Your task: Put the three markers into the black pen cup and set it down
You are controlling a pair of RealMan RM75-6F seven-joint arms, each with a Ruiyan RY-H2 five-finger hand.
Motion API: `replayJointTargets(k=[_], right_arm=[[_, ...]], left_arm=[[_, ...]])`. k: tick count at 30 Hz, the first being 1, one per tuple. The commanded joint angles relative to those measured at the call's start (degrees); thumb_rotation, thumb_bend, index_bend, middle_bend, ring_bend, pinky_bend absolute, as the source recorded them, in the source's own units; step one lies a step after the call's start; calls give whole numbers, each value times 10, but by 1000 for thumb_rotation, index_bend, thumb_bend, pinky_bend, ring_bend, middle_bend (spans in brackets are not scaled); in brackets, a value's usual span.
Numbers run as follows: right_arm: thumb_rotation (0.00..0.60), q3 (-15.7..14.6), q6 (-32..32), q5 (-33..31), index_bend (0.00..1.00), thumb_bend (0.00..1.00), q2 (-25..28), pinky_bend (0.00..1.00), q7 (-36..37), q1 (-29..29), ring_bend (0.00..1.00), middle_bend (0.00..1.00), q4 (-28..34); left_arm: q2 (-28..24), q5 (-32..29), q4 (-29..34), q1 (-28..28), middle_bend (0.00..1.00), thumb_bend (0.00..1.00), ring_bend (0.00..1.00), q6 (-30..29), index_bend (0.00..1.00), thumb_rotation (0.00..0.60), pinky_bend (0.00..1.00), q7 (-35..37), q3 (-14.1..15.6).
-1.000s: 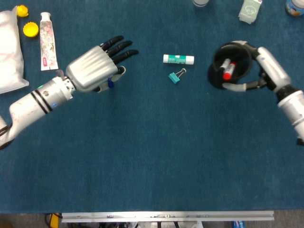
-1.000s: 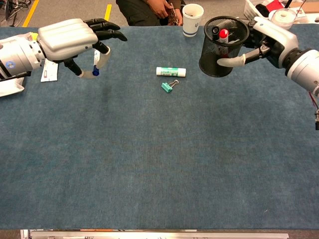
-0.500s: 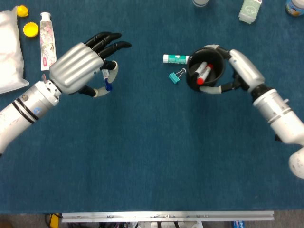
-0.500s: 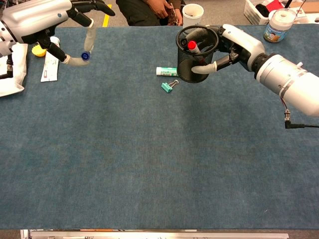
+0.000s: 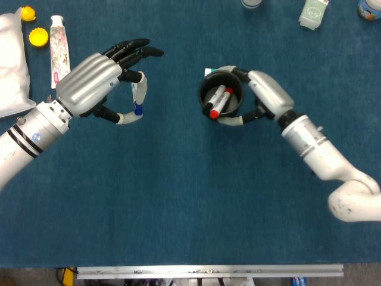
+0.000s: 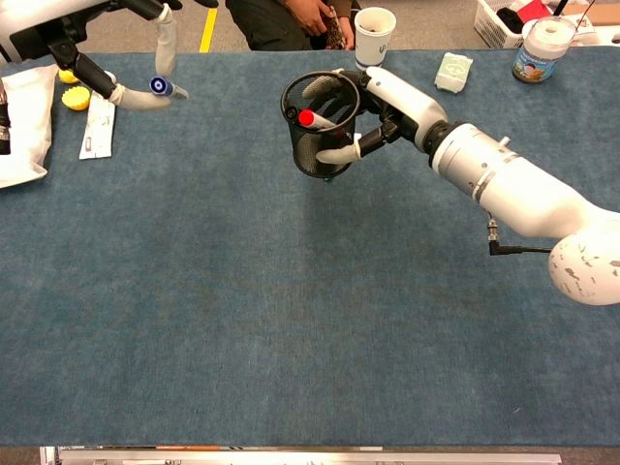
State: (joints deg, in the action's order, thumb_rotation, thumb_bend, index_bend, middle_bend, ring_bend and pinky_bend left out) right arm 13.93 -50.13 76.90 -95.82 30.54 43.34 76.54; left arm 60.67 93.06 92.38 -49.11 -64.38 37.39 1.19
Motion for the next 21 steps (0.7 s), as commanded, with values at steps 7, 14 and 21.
replayJointTargets(k=[7, 14, 21], right_arm=[[600, 12, 8, -9, 389, 172, -56, 312, -15, 29, 282, 355, -50], [600, 21, 13, -15, 389, 172, -106, 312, -11, 49, 282, 355, -99], [600, 30, 20, -15, 389, 171, -141, 312, -4, 70, 282, 355, -133]], left_arm=[[-16, -2, 15, 3, 130, 307, 0, 11, 656, 600, 109, 84, -18], [-21, -3, 23, 5, 129, 306, 0, 19, 656, 600, 111, 157, -27], [-20, -2, 32, 3, 129, 307, 0, 27, 656, 600, 111, 203, -37]])
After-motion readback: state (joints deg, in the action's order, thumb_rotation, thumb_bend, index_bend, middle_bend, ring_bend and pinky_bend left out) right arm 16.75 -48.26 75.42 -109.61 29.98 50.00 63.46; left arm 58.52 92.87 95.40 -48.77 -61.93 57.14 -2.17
